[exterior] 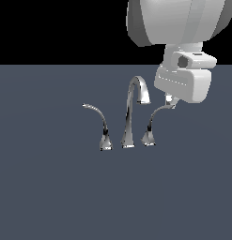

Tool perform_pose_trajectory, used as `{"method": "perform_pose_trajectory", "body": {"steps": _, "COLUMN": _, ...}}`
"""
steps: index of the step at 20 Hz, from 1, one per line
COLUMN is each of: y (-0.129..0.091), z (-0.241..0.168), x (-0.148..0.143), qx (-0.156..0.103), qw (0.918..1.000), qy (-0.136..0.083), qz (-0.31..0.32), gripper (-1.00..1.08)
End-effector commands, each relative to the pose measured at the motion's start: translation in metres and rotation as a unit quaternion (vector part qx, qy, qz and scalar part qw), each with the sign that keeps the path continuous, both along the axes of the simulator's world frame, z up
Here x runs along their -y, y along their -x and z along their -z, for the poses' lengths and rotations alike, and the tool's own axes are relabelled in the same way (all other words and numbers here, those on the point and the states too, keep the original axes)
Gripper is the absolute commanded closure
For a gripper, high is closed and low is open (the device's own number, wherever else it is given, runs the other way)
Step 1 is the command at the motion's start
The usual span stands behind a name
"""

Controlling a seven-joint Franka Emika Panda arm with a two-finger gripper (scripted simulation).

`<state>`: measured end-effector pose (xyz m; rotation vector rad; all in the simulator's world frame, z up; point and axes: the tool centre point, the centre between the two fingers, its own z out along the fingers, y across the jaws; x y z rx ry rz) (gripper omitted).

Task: Turn on the faucet by rotating a designated handle.

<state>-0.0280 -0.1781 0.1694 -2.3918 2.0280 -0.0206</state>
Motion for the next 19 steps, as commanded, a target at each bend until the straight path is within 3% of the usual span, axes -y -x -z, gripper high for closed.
{"method": "perform_pose_trajectory", "body": {"steps": 1, "y": 0.015, "z": 0.0, "x": -0.001, "qx": -0.006, "qw": 1.0, "qy": -0.002, "qz": 0.002, "gripper": 1.08}}
{"method": "perform_pose_trajectory", "body": {"steps": 4, "y": 0.013, "z": 0.0, "x": 0.003, "qx": -0.004, "qw": 1.0, "qy": -0.001, "qz": 0.004, "gripper": 1.08}}
{"method": "perform_pose_trajectory", "body": {"steps": 19, "y": 0.046, "z": -0.001, "x": -0.042, "qx": -0.007, "qw": 1.0, "qy": -0.002, "qz": 0.003, "gripper": 1.08}}
